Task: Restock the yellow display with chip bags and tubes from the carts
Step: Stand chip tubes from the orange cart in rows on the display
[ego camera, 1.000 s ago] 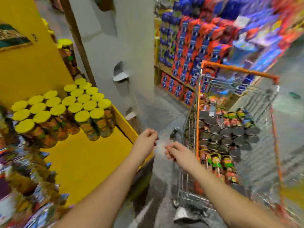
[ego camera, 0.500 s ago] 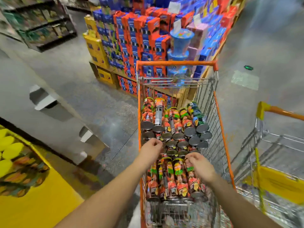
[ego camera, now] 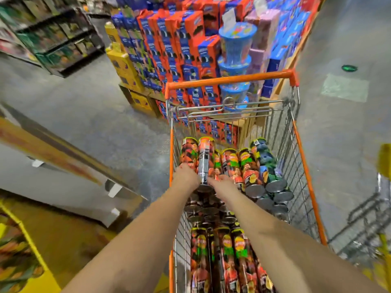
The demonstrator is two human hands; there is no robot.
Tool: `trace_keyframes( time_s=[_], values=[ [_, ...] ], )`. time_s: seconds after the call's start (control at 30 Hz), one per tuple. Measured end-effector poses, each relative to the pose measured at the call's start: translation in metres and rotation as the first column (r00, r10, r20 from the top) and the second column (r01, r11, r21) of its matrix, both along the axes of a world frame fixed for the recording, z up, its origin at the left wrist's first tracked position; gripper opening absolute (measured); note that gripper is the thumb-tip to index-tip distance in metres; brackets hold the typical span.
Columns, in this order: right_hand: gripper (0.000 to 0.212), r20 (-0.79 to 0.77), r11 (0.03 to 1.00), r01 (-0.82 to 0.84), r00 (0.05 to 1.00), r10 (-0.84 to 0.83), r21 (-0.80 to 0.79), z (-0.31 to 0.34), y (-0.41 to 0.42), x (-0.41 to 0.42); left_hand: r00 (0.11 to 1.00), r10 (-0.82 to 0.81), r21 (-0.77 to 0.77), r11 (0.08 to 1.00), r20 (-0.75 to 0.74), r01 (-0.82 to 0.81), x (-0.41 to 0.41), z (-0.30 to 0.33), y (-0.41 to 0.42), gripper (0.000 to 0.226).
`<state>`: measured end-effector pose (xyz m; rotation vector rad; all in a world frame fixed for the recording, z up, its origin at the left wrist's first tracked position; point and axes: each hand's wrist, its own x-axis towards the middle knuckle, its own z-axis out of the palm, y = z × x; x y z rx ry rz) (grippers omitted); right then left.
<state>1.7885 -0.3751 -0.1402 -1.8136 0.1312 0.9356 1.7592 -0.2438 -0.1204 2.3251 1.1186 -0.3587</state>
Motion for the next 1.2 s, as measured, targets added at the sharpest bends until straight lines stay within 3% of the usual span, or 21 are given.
trace_keyframes(
  time_s=[0.1, 0.33, 0.43, 0.53, 0.6, 0.7, 0.77, 0.83, 0.9, 0.97, 1.1, 1.2],
  values=[
    [0.080, 0.036, 0.995, -0.062, 0.997, 0.065, -0.073, -0.008, 0.013, 0.006, 0.994, 0.052, 0.015, 0.999, -0.094, -0.051, 0.014, -0.008, 0.003, 0.070],
    [0.080, 0.052, 1.000, -0.023, 0.998, 0.023, -0.003, -0.020, 0.023, 0.011, 0.991, 0.059, 0.083, 0.995, -0.124, -0.048, 0.020, -0.012, 0.000, 0.069],
    [0.075, 0.033, 0.999, 0.029, 0.999, -0.030, 0.037, -0.020, 0.021, 0.011, 0.998, 0.055, 0.074, 0.996, -0.039, -0.052, 0.014, -0.012, 0.000, 0.064],
    [0.069, -0.079, 0.986, 0.105, 0.992, -0.096, 0.128, -0.019, 0.011, 0.011, 0.992, 0.113, -0.020, 0.993, 0.055, -0.112, 0.007, -0.008, 0.001, 0.066],
    [0.071, -0.191, 0.978, 0.130, 0.977, -0.098, 0.163, -0.021, -0.001, 0.011, 0.974, 0.186, -0.165, 0.973, 0.129, -0.164, 0.002, -0.002, 0.001, 0.065],
    [0.072, -0.297, 0.960, 0.180, 0.948, -0.111, 0.215, -0.026, -0.018, 0.011, 0.913, 0.365, -0.469, 0.849, 0.183, -0.246, -0.011, 0.005, -0.004, 0.061],
    [0.077, -0.313, 0.942, 0.194, 0.944, -0.103, 0.276, -0.026, -0.027, 0.010, 0.882, 0.446, -0.616, 0.741, 0.155, -0.267, -0.022, 0.009, -0.008, 0.063],
    [0.068, -0.294, 0.927, 0.186, 0.952, -0.087, 0.327, -0.014, -0.035, 0.002, 0.858, 0.490, -0.722, 0.649, 0.154, -0.241, -0.040, 0.019, -0.014, 0.050],
    [0.049, -0.284, 0.923, 0.154, 0.958, -0.051, 0.353, -0.003, -0.044, -0.008, 0.855, 0.486, -0.771, 0.610, 0.183, -0.182, -0.062, 0.028, -0.019, 0.035],
    [0.038, -0.288, 0.919, 0.123, 0.958, -0.010, 0.375, 0.012, -0.051, -0.022, 0.838, 0.498, -0.820, 0.560, 0.224, -0.114, -0.086, 0.040, -0.022, 0.035],
    [0.067, -0.173, 0.931, -0.042, 0.979, 0.111, 0.362, 0.053, -0.052, -0.077, 0.757, 0.554, -0.857, 0.515, 0.345, 0.014, -0.158, 0.061, -0.021, 0.052],
    [0.072, -0.065, 0.921, -0.199, 0.970, 0.233, 0.334, 0.072, -0.046, -0.109, 0.736, 0.515, -0.812, 0.577, 0.439, 0.080, -0.205, 0.074, -0.015, 0.066]
  ],
)
